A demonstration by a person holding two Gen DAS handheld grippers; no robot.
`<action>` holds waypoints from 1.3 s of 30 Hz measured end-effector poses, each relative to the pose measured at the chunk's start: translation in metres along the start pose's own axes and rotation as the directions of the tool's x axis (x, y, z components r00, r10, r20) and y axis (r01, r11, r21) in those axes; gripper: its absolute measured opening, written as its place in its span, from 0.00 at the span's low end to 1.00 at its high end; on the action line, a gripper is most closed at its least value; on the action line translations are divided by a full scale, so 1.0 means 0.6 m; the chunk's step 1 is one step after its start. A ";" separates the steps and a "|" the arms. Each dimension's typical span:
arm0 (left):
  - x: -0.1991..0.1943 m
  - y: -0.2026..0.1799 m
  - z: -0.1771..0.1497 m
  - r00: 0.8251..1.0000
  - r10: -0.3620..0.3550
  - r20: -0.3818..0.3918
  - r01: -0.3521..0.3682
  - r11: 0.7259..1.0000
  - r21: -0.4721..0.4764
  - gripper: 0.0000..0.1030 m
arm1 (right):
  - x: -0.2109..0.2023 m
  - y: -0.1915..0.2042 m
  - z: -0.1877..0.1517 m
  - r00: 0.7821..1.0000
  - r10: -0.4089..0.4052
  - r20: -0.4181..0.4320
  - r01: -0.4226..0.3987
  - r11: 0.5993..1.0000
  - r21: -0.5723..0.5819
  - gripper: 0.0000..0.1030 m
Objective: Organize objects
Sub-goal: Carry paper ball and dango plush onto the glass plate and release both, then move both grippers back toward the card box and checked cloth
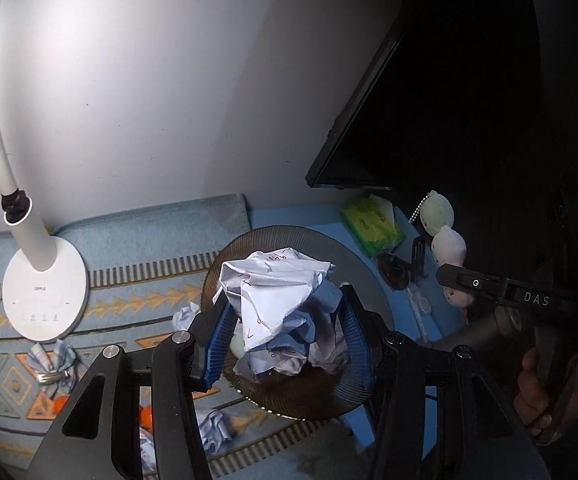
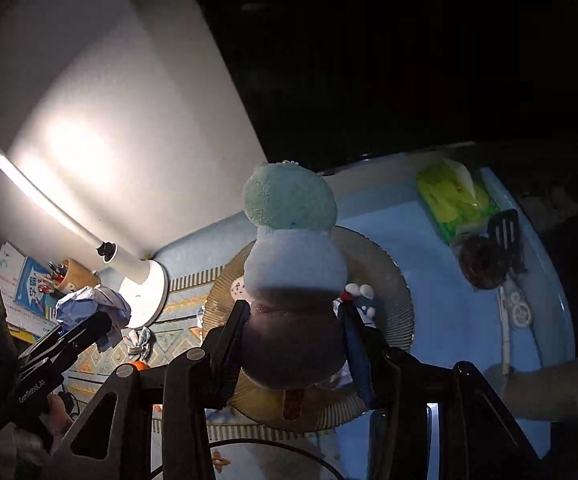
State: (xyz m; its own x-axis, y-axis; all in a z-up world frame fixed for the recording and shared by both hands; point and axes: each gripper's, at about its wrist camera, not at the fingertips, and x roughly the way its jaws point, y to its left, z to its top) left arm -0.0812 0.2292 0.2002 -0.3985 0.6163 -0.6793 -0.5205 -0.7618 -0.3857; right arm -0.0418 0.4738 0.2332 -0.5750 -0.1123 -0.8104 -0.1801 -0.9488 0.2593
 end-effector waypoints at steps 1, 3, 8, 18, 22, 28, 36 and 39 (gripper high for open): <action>0.009 -0.010 0.003 1.000 0.002 -0.005 -0.001 1.000 0.010 0.46 | 0.003 -0.012 -0.002 1.000 0.003 -0.006 -0.003 1.000 0.013 0.43; 0.025 -0.027 0.008 1.000 0.011 -0.012 -0.010 0.999 0.030 0.46 | 0.007 -0.036 0.001 1.000 0.008 -0.017 -0.008 0.999 0.035 0.43; 0.055 -0.047 0.020 0.999 0.015 -0.037 -0.013 0.998 0.054 0.46 | 0.025 -0.057 0.017 0.999 0.031 -0.031 -0.030 0.999 0.042 0.44; 0.079 -0.003 0.003 0.996 0.021 -0.090 -0.025 0.998 -0.052 0.78 | 0.071 -0.065 0.029 0.994 0.079 -0.080 -0.073 0.995 0.070 0.63; 0.062 0.021 -0.026 0.994 0.028 -0.110 -0.038 0.995 -0.089 0.78 | 0.068 -0.074 0.023 0.993 0.080 -0.083 -0.072 0.993 0.091 0.63; 0.021 0.065 -0.073 0.989 0.080 -0.128 -0.100 0.983 -0.153 0.78 | 0.058 -0.067 0.012 0.993 0.085 -0.082 -0.077 0.993 0.091 0.63; -0.075 0.167 -0.123 0.982 0.165 -0.089 -0.185 0.931 -0.315 0.78 | 0.057 -0.019 -0.012 0.989 0.100 -0.112 -0.095 0.994 0.054 0.63; -0.115 0.218 -0.139 0.977 0.199 -0.074 -0.212 0.897 -0.389 0.78 | 0.059 0.011 -0.020 0.986 0.111 -0.123 -0.109 0.994 0.022 0.63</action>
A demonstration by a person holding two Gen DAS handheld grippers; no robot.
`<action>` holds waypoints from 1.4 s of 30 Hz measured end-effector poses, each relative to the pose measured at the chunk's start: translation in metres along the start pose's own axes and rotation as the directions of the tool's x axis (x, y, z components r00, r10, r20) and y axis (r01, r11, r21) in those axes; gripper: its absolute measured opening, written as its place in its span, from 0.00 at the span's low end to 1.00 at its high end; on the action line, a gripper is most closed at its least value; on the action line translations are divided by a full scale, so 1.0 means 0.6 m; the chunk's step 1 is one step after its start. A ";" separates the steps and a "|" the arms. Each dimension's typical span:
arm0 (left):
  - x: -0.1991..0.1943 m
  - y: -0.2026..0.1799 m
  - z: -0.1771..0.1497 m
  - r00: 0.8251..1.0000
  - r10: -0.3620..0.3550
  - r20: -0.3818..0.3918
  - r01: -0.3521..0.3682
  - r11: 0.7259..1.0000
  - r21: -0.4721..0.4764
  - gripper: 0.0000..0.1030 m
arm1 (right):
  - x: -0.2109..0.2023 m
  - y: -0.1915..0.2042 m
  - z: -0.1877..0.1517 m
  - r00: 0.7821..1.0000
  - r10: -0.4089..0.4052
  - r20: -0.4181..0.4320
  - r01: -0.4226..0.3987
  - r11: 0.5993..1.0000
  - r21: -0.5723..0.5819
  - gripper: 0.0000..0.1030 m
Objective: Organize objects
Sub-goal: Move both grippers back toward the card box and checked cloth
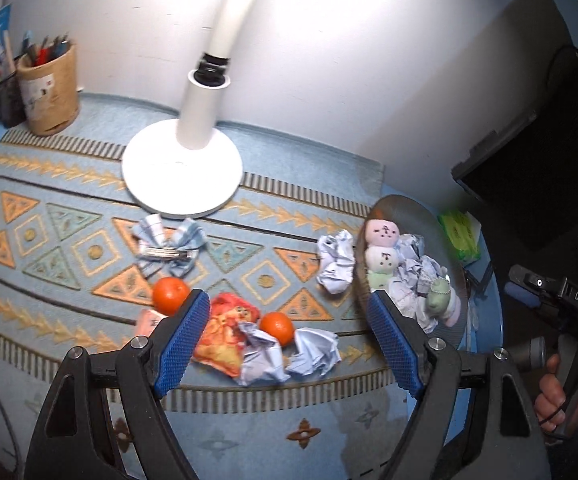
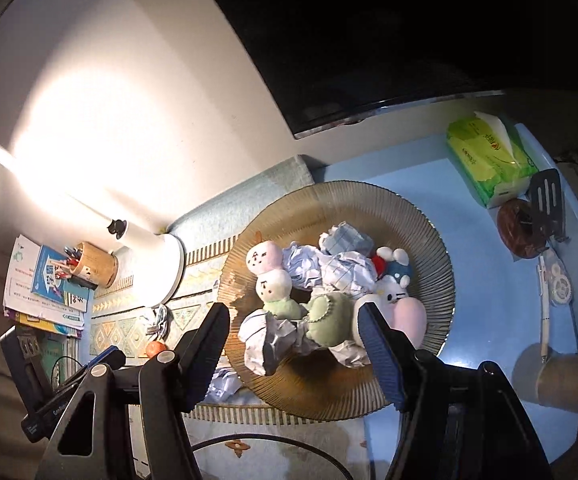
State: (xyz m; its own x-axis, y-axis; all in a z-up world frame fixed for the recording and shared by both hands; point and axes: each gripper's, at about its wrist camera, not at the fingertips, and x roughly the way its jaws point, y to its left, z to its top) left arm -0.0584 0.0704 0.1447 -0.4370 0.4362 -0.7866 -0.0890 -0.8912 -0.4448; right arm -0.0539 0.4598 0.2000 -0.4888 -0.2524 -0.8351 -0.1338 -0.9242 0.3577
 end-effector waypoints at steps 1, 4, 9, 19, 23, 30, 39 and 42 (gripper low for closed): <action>-0.008 0.019 0.001 1.000 0.010 0.009 -0.010 1.000 -0.026 0.78 | 0.003 0.010 -0.003 1.000 0.002 -0.006 -0.002 1.000 -0.010 0.63; -0.023 0.071 -0.002 0.999 0.042 0.016 -0.040 0.996 -0.084 0.78 | 0.019 0.045 -0.014 0.999 0.020 -0.033 -0.021 0.999 -0.045 0.63; -0.033 0.129 -0.013 0.997 0.083 0.002 -0.082 0.989 -0.122 0.78 | 0.060 0.117 -0.046 0.993 0.048 -0.106 -0.061 0.991 -0.120 0.63; 0.030 0.142 -0.050 0.974 0.179 -0.141 -0.169 0.982 0.079 0.78 | 0.150 0.243 -0.113 0.968 0.069 -0.240 -0.123 0.968 -0.219 0.63; 0.043 0.158 -0.055 0.970 0.154 -0.186 -0.137 0.985 0.100 0.78 | 0.193 0.282 -0.124 0.957 0.066 -0.284 -0.135 0.964 -0.230 0.63; 0.087 0.160 -0.061 0.953 0.127 -0.276 -0.074 0.978 0.195 0.78 | 0.279 0.353 -0.134 0.940 0.043 -0.338 -0.147 0.946 -0.288 0.63; 0.150 0.140 -0.066 0.931 0.165 -0.325 -0.067 0.954 0.293 0.76 | 0.406 0.432 -0.121 0.925 -0.087 -0.371 -0.144 0.822 -0.550 0.63; 0.153 0.134 -0.063 0.932 0.181 -0.315 -0.074 0.943 0.324 0.75 | 0.447 0.444 -0.112 0.909 -0.090 -0.407 -0.163 0.822 -0.546 0.63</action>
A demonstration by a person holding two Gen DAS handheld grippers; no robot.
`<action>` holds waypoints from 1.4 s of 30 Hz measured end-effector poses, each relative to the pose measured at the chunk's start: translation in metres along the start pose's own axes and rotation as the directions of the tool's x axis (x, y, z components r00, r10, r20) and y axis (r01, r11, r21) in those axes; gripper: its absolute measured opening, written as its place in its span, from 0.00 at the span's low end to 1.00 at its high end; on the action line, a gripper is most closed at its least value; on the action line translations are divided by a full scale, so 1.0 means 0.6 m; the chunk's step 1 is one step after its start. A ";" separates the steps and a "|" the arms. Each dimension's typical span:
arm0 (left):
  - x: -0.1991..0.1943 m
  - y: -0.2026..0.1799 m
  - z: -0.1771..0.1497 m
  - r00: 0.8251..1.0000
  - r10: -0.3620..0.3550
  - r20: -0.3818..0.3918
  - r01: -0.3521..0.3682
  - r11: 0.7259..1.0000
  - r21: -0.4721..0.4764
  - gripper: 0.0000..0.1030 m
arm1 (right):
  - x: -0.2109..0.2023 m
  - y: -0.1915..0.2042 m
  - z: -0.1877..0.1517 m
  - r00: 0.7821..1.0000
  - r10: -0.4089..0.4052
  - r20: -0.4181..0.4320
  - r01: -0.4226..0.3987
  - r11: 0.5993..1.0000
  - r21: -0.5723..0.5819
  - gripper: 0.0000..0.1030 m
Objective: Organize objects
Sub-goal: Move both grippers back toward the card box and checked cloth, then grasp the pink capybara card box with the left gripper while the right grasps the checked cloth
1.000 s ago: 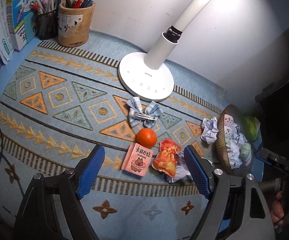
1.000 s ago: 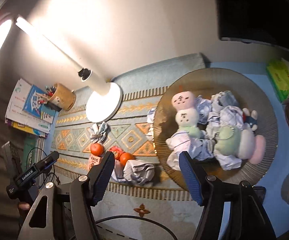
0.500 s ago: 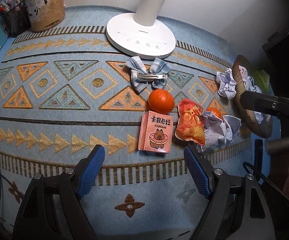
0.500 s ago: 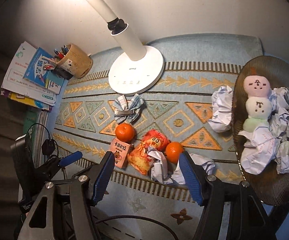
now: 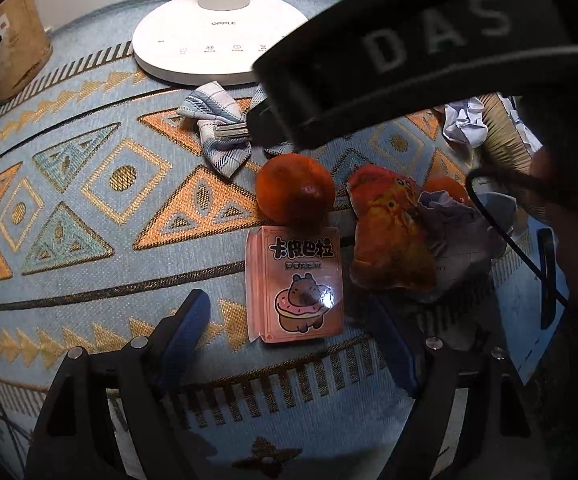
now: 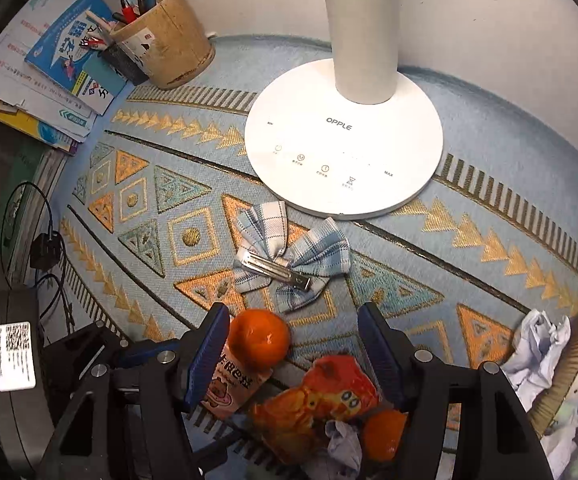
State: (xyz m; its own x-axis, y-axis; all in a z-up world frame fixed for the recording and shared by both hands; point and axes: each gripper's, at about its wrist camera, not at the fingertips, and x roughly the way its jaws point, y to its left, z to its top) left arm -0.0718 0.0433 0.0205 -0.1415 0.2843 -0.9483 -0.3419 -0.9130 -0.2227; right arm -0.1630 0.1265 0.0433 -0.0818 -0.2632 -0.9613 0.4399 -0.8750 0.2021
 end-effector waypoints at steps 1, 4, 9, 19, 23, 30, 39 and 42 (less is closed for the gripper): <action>0.000 -0.001 0.001 1.000 0.008 0.003 -0.008 1.000 0.008 0.73 | 0.010 0.000 0.006 1.000 -0.012 -0.010 0.012 1.000 -0.009 0.63; -0.002 -0.002 0.000 0.999 0.039 0.021 -0.040 0.999 0.029 0.61 | 0.036 0.001 0.019 0.999 -0.013 -0.038 0.012 1.000 -0.029 0.63; -0.007 -0.002 0.000 0.998 0.047 0.040 -0.048 0.998 0.041 0.44 | 0.067 0.005 0.027 0.998 -0.034 -0.056 0.031 0.998 -0.058 0.65; -0.030 0.037 -0.021 0.998 -0.007 0.057 0.010 0.998 -0.057 0.38 | 0.066 0.039 0.010 0.992 -0.122 0.035 0.126 0.981 -0.147 0.37; -0.043 0.051 -0.027 0.998 -0.008 0.067 0.014 0.996 -0.088 0.38 | 0.053 0.020 0.003 0.996 -0.066 0.055 0.071 0.994 -0.083 0.33; -0.072 0.049 -0.035 0.995 -0.012 0.101 0.022 0.995 -0.096 0.38 | 0.014 0.003 -0.011 0.995 -0.015 0.102 0.013 1.000 0.021 0.31; -0.138 0.051 -0.059 0.983 -0.011 0.185 0.032 0.993 -0.113 0.38 | -0.099 -0.029 -0.052 0.961 0.120 0.250 -0.166 0.971 0.172 0.31; -0.165 0.036 -0.059 0.975 -0.006 0.220 0.032 0.993 -0.114 0.38 | -0.144 -0.045 -0.081 0.944 0.131 0.303 -0.202 0.956 0.214 0.31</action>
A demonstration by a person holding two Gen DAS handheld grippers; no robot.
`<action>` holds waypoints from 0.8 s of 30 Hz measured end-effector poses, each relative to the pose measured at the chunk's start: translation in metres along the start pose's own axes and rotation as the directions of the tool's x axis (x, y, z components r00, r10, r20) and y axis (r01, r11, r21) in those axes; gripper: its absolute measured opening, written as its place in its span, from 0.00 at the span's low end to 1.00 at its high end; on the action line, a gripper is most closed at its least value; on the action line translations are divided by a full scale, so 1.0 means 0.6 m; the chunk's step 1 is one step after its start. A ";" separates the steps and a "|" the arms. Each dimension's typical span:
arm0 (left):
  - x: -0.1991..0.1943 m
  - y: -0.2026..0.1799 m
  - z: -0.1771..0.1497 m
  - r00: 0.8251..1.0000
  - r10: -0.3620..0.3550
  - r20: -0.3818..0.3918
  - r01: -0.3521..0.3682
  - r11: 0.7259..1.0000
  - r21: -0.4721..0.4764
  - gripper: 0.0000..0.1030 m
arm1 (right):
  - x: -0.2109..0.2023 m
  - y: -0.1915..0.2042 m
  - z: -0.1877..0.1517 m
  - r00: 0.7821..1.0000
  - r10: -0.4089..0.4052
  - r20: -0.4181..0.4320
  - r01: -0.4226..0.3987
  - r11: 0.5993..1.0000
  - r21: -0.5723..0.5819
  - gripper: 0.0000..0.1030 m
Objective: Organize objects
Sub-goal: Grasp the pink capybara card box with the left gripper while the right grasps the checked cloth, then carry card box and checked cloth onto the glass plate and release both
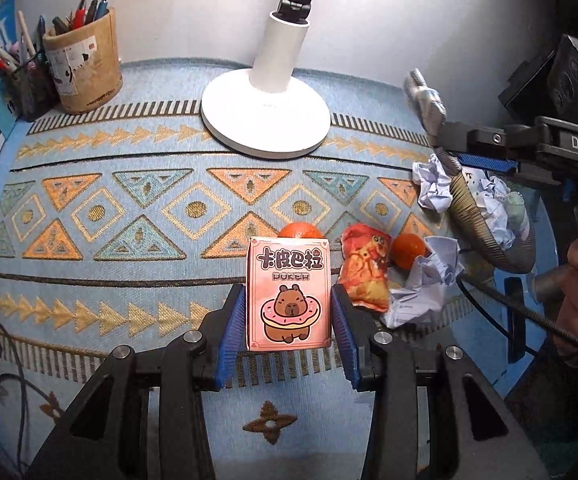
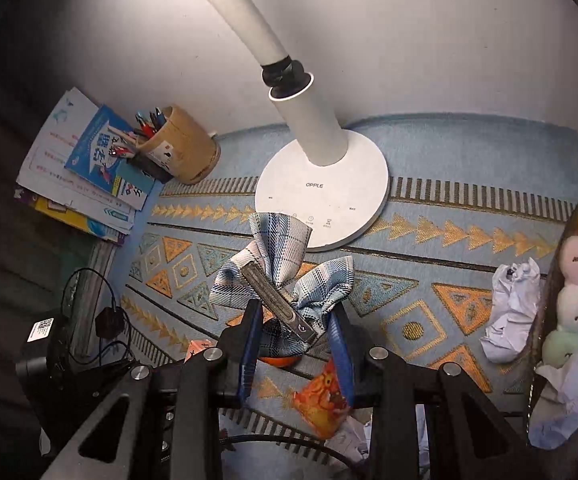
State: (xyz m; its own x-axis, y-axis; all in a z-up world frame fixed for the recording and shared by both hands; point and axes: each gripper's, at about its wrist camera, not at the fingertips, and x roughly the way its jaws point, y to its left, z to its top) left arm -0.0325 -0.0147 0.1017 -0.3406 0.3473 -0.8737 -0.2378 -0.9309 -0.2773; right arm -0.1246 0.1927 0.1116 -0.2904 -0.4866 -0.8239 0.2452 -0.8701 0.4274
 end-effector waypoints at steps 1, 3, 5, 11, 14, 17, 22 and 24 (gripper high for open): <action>-0.008 -0.002 0.005 1.000 0.002 0.012 -0.002 1.000 0.002 0.38 | -0.018 -0.007 -0.005 1.000 0.011 0.015 -0.011 1.000 0.022 0.31; -0.005 -0.011 0.009 0.999 0.002 0.033 -0.002 1.000 0.003 0.38 | -0.055 -0.025 -0.015 0.999 0.023 0.048 -0.026 0.998 0.062 0.31; -0.011 -0.030 0.019 0.999 0.002 0.053 -0.002 1.000 0.007 0.38 | -0.096 -0.046 -0.024 0.996 0.024 0.085 -0.032 0.995 0.095 0.31; -0.041 -0.075 0.048 0.993 -0.008 0.120 0.006 1.000 0.015 0.38 | -0.202 -0.108 -0.056 0.982 -0.024 0.185 -0.009 0.985 0.174 0.31; -0.041 -0.106 0.064 0.991 -0.027 0.135 0.023 0.999 0.034 0.38 | -0.246 -0.141 -0.072 0.976 -0.046 0.215 -0.001 0.977 0.212 0.31; -0.033 -0.140 0.082 0.987 -0.086 0.135 0.082 0.996 0.034 0.38 | -0.286 -0.168 -0.093 0.967 -0.069 0.244 0.007 0.969 0.246 0.31; -0.007 -0.221 0.110 0.983 -0.129 0.133 0.117 0.989 0.094 0.38 | -0.346 -0.218 -0.117 0.952 -0.129 0.277 0.045 0.956 0.290 0.31; 0.004 -0.258 0.123 0.981 -0.149 0.127 0.133 0.983 0.127 0.38 | -0.365 -0.240 -0.123 0.947 -0.154 0.282 0.062 0.949 0.310 0.31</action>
State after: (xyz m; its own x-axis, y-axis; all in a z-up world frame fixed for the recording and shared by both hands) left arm -0.0638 0.1384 0.1723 -0.4144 0.4941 -0.7643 -0.3951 -0.8542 -0.3380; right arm -0.0280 0.4303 0.2031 -0.5739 -0.3485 -0.7411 -0.0718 -0.8801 0.4694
